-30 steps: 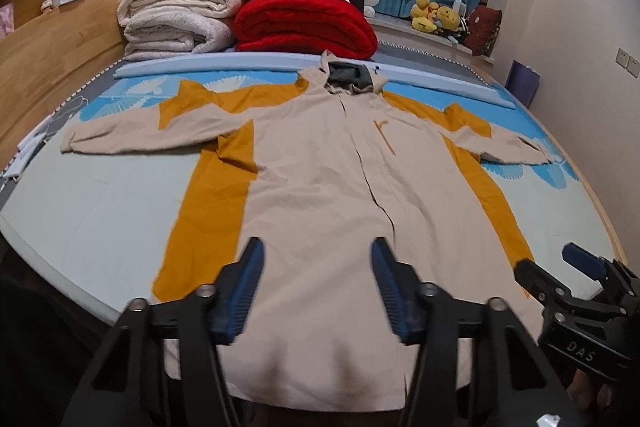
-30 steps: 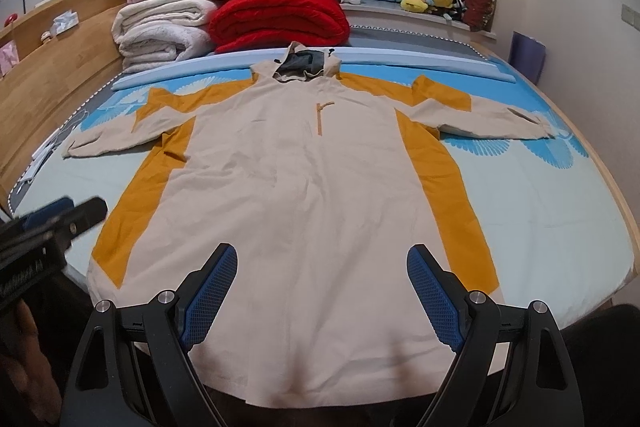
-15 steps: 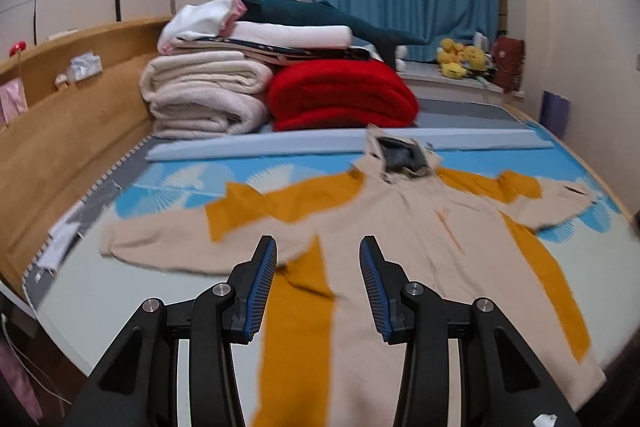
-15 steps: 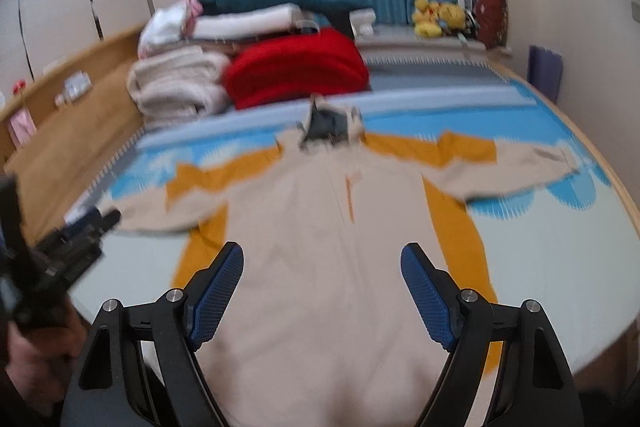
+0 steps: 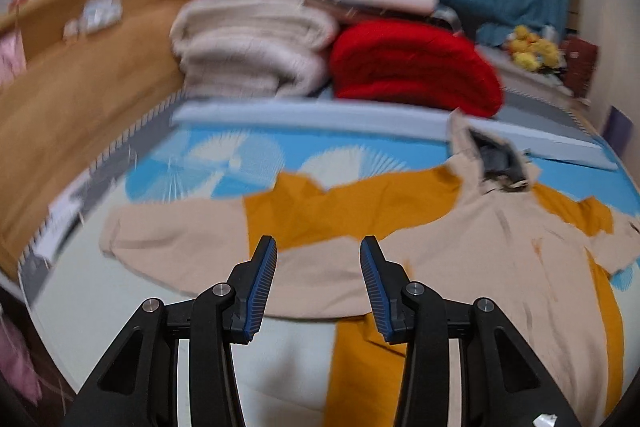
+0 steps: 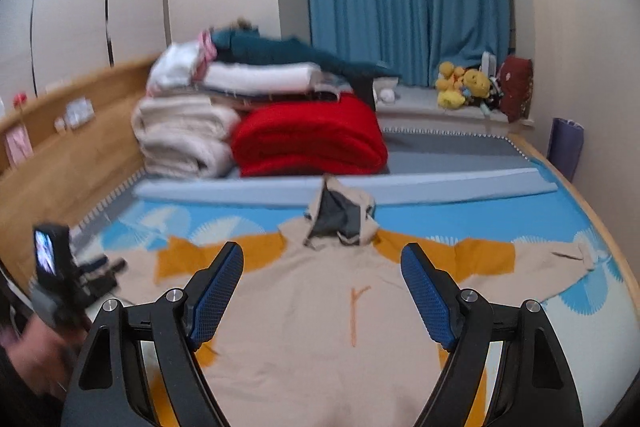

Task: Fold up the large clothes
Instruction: 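Move the left gripper to the jacket sleeve cuff and close on it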

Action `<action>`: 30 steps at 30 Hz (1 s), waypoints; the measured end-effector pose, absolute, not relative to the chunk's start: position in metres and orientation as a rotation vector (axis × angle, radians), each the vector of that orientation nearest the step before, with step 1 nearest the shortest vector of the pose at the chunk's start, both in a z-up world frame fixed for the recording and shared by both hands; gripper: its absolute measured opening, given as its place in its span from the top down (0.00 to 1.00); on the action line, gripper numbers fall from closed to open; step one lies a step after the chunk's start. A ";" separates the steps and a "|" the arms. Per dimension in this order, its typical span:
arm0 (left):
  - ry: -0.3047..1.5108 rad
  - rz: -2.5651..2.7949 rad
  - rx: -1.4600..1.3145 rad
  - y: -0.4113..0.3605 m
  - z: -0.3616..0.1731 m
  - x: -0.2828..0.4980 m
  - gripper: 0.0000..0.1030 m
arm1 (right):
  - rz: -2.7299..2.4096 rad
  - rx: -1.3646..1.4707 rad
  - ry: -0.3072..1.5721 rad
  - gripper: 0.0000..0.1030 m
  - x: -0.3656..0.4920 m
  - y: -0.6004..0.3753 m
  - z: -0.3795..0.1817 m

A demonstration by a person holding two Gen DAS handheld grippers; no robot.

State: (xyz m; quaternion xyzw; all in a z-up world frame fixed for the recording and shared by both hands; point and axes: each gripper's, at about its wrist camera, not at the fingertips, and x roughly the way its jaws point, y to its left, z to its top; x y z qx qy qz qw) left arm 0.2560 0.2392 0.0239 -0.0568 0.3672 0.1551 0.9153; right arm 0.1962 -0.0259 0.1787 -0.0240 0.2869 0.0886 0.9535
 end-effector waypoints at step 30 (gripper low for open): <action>0.937 0.896 -0.640 0.545 -0.141 0.261 0.52 | 0.278 -0.108 0.780 0.35 0.317 -0.019 0.016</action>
